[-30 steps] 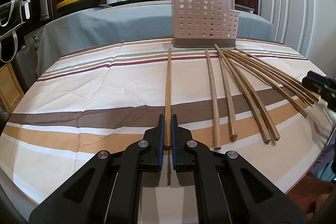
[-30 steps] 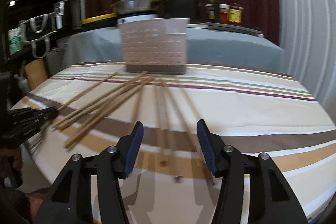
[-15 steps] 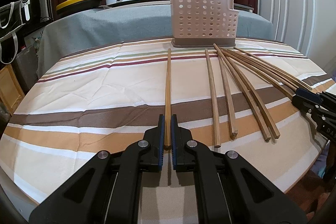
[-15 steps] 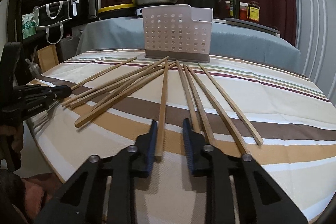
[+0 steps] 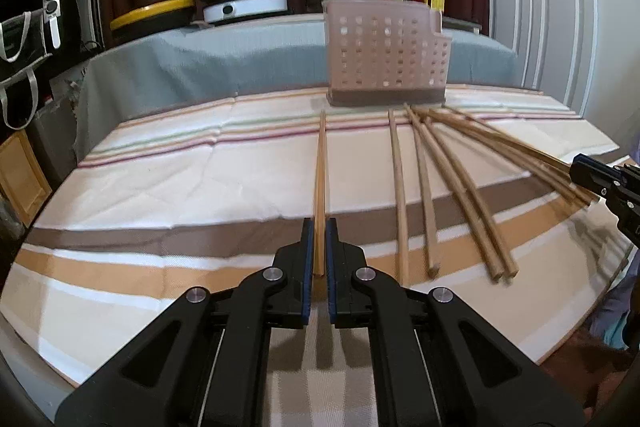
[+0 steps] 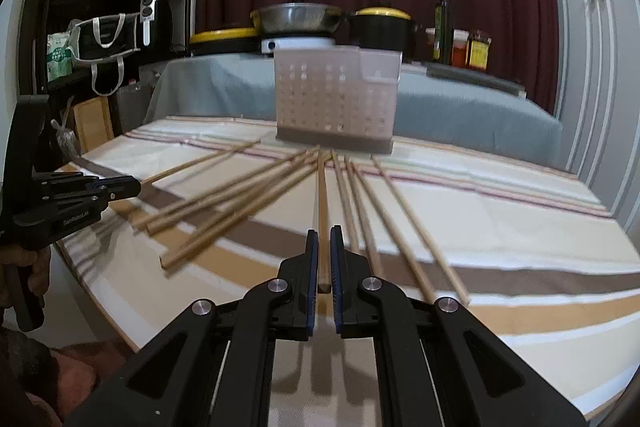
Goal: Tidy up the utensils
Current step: 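Lift both held chopsticks and lower them upright into the white caddy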
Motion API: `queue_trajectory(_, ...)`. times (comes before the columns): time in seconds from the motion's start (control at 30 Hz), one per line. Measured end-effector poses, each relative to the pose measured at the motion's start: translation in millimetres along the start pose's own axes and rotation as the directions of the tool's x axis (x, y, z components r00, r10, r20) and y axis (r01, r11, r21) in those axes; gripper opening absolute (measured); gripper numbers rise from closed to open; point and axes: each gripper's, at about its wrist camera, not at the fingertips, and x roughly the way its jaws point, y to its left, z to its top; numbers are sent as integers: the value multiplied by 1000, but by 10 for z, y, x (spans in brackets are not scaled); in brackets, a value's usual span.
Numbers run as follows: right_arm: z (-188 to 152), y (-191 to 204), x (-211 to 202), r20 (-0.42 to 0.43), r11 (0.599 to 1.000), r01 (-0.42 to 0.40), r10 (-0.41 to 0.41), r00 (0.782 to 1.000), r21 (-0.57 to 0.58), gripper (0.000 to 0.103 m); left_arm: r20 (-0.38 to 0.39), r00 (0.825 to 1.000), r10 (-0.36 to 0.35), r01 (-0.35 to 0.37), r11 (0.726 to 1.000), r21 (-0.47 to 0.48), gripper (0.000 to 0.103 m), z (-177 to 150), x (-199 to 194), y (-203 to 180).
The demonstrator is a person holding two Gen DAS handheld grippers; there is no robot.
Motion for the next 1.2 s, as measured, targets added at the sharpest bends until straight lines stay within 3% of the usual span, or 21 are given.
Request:
queue_trajectory(0.43,639,49,-526,183,999,36,-28,983,-41,7,159,987,7,-2,999,-34,6,510,-593,53)
queue_trajectory(0.73,948,19,-663,222,999,30,-25,975,-18,7,235,972,9,8,997,-70,6,862,-945,142)
queue_trajectory(1.0,1129,-38,-542,196,999,45,-46,980,6,7,201,979,-18,40,993,-108,6,1123,-986,232)
queue_trajectory(1.2,1272,-64,-399,195,999,45,-47,980,12,7,189,982,-6,26,994,-108,6,1240,-882,253)
